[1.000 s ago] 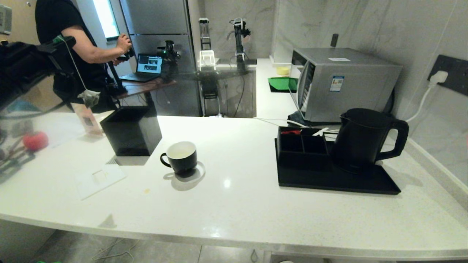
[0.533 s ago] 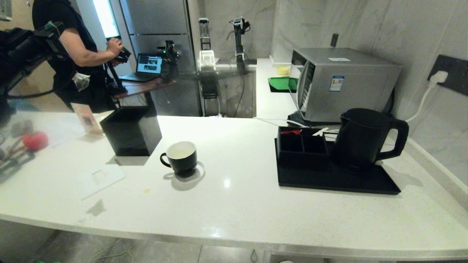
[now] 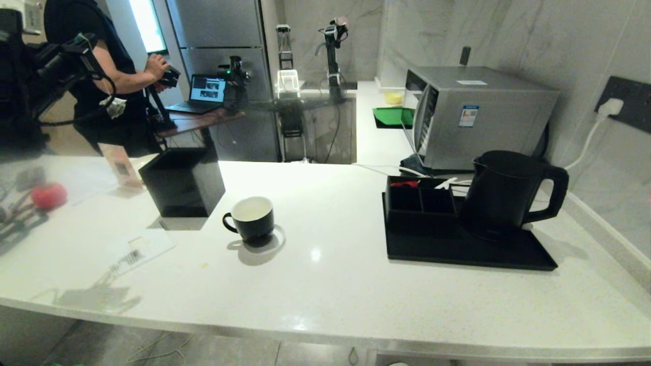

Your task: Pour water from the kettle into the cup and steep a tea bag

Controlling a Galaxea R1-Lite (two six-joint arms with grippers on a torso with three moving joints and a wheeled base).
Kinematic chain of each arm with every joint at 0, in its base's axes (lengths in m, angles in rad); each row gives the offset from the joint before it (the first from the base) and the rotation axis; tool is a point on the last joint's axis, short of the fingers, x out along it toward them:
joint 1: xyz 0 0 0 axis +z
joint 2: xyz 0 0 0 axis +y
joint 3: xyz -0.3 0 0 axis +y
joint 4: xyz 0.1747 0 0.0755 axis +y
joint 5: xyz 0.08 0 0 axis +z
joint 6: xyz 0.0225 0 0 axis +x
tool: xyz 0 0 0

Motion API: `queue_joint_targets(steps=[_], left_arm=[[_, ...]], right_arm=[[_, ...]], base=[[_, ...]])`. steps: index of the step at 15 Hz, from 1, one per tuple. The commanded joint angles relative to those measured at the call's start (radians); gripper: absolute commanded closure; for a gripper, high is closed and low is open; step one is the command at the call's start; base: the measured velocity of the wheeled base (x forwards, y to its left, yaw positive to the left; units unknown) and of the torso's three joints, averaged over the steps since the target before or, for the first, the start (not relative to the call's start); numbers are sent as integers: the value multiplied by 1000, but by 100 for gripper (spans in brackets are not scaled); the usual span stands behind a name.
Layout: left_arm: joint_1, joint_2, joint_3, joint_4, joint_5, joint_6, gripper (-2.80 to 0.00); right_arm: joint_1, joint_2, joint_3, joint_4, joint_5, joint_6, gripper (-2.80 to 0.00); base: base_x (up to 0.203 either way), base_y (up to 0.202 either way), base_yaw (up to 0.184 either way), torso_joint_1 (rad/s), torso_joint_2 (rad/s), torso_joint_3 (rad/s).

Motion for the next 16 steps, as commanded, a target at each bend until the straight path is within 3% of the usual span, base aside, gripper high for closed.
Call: queue_joint_targets(steps=[1, 4, 16], left_arm=[[0, 117, -97, 9, -2, 0, 0], [-7, 208, -186, 40, -2, 0, 0], [-43, 322, -188, 28, -3, 3, 0]], right_arm=[[0, 0, 0, 0, 2, 0, 0], [-1, 0, 0, 0, 1, -2, 0], [-1, 0, 0, 0, 1, -2, 0]], base=[[0, 0, 0, 0, 0, 0], [0, 0, 0, 0, 0, 0], [0, 0, 0, 0, 0, 0]])
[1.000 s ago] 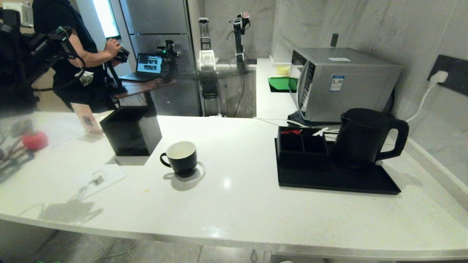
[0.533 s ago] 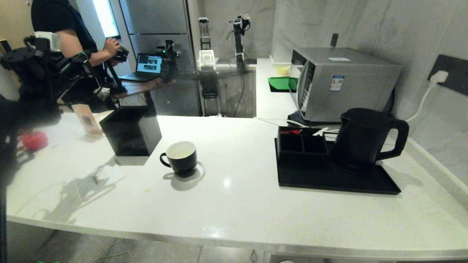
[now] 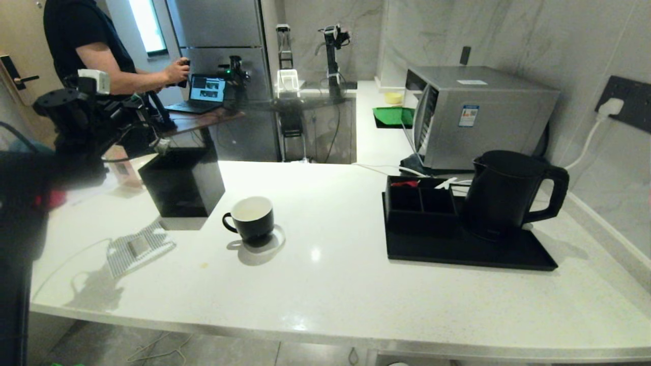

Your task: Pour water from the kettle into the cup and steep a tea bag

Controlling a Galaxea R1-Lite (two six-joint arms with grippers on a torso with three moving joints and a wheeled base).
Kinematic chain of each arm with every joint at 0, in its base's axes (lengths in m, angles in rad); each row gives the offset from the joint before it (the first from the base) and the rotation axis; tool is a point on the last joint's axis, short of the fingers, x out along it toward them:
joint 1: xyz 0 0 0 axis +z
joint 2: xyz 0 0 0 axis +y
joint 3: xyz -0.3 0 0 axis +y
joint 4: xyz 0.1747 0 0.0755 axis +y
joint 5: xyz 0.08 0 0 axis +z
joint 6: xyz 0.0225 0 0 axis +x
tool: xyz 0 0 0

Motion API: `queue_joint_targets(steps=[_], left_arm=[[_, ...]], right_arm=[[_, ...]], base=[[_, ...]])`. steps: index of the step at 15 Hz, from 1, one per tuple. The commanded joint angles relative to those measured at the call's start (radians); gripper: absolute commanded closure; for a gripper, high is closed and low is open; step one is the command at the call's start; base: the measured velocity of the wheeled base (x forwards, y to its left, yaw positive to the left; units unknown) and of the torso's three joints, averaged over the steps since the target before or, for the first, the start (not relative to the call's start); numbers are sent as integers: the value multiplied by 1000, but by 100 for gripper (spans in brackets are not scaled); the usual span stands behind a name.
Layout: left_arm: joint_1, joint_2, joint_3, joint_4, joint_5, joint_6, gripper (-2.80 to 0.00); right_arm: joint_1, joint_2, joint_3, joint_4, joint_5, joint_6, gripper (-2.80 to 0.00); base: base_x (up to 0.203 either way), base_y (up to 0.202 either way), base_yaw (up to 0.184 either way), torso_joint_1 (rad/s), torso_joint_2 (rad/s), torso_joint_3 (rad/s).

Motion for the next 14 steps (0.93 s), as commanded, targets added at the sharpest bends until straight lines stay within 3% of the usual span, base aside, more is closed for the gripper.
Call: queue_joint_targets(steps=[1, 14], left_arm=[[-9, 16, 1, -7, -2, 1, 0], [-38, 18, 38, -34, 15, 10, 0]], right_arm=[[-1, 0, 0, 0, 1, -1, 0], [-1, 0, 0, 0, 1, -2, 0]], base=[[0, 0, 0, 0, 0, 0], [0, 0, 0, 0, 0, 0]])
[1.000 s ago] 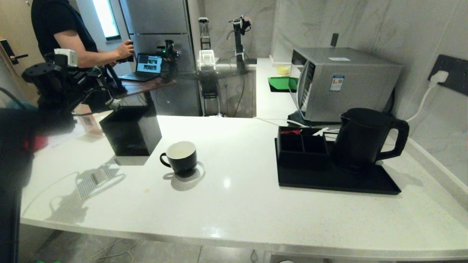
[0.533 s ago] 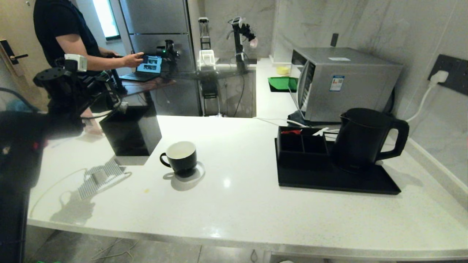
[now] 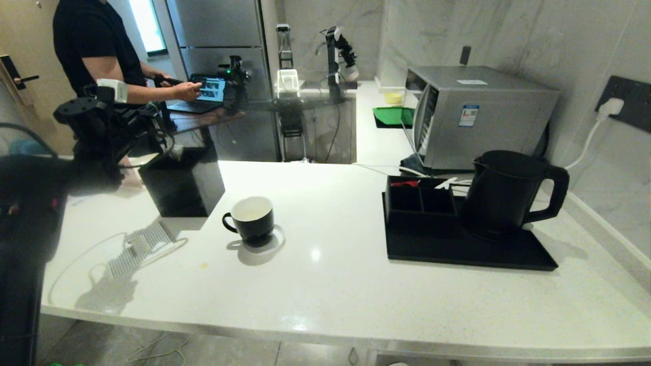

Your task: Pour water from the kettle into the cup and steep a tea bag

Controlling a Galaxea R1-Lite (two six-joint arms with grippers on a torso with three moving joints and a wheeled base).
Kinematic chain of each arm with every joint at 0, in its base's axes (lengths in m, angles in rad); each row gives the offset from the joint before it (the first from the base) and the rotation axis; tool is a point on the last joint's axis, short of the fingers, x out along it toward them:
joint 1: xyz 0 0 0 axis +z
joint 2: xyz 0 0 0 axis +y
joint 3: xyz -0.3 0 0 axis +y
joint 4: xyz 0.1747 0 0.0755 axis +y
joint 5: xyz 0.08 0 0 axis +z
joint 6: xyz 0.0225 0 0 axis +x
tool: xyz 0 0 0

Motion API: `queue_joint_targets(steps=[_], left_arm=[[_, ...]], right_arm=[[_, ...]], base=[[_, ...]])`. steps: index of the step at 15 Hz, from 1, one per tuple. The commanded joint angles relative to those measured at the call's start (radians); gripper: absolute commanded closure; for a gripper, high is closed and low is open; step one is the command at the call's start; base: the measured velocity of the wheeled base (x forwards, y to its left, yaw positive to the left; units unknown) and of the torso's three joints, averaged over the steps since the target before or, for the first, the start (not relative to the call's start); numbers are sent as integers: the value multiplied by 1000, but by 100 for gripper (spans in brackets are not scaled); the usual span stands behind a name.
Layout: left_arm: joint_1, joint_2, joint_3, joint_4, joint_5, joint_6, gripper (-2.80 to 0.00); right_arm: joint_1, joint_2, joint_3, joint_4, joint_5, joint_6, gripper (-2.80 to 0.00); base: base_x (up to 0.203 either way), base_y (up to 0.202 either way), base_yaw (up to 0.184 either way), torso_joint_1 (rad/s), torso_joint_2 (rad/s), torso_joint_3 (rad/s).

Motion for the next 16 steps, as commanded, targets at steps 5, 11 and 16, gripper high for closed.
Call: queue_joint_targets(steps=[5, 11, 16], left_arm=[[-6, -21, 69, -45, -2, -1, -280], [0, -24, 70, -70, -4, -2, -280], [10, -56, 129, -53, -6, 4, -280]], right_arm=[[1, 0, 0, 0, 1, -1, 0], [0, 0, 0, 0, 1, -1, 0], [1, 0, 0, 0, 2, -1, 0]], base=[[0, 0, 0, 0, 0, 0], [0, 0, 0, 0, 0, 0], [0, 0, 0, 0, 0, 0]])
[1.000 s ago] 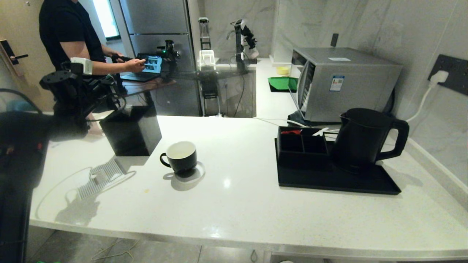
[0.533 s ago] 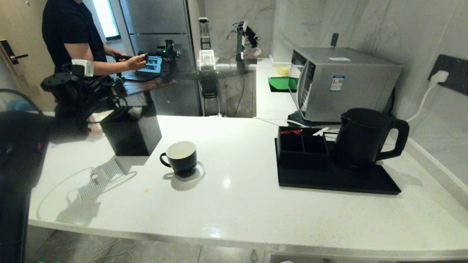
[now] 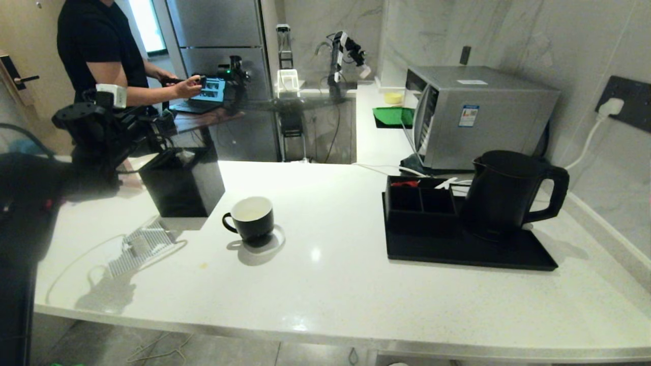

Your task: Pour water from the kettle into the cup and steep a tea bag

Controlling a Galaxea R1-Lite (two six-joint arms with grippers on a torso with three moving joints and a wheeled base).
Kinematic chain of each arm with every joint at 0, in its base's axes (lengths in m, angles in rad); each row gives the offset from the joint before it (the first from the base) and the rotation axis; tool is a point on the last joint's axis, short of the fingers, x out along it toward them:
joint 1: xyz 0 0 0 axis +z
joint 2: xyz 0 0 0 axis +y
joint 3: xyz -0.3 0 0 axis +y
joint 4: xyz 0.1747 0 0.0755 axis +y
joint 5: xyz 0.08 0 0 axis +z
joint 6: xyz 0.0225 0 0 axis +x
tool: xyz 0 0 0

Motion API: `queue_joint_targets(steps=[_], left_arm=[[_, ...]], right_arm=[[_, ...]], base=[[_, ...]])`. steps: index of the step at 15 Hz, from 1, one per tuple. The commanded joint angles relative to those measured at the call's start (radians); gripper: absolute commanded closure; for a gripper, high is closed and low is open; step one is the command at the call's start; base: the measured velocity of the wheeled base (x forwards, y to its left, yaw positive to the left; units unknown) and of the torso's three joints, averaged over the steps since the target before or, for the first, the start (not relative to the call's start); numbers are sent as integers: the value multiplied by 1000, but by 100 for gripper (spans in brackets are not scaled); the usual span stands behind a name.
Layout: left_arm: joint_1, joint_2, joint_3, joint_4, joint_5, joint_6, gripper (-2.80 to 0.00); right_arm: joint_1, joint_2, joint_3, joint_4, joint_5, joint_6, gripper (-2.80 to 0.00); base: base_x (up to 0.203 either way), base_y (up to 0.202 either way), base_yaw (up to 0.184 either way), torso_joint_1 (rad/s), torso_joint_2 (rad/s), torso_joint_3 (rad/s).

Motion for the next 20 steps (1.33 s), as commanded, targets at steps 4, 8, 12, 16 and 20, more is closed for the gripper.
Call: queue_joint_targets(steps=[4, 8, 12, 16, 20], left_arm=[[10, -49, 69, 24, -4, 33, -280], [6, -52, 77, 15, 72, -36, -280], [8, -52, 82, 16, 102, -50, -280], [9, -53, 79, 15, 110, -54, -280], [2, -44, 74, -53, 130, -117, -280]], right_arm=[[-1, 0, 0, 0, 0, -1, 0], [-1, 0, 0, 0, 0, 0, 0], [-1, 0, 0, 0, 0, -1, 0], [1, 0, 0, 0, 0, 1, 0], [-1, 0, 0, 0, 0, 1, 0]], base=[[0, 0, 0, 0, 0, 0], [0, 0, 0, 0, 0, 0], [0, 0, 0, 0, 0, 0], [0, 0, 0, 0, 0, 0], [0, 0, 0, 0, 0, 0]])
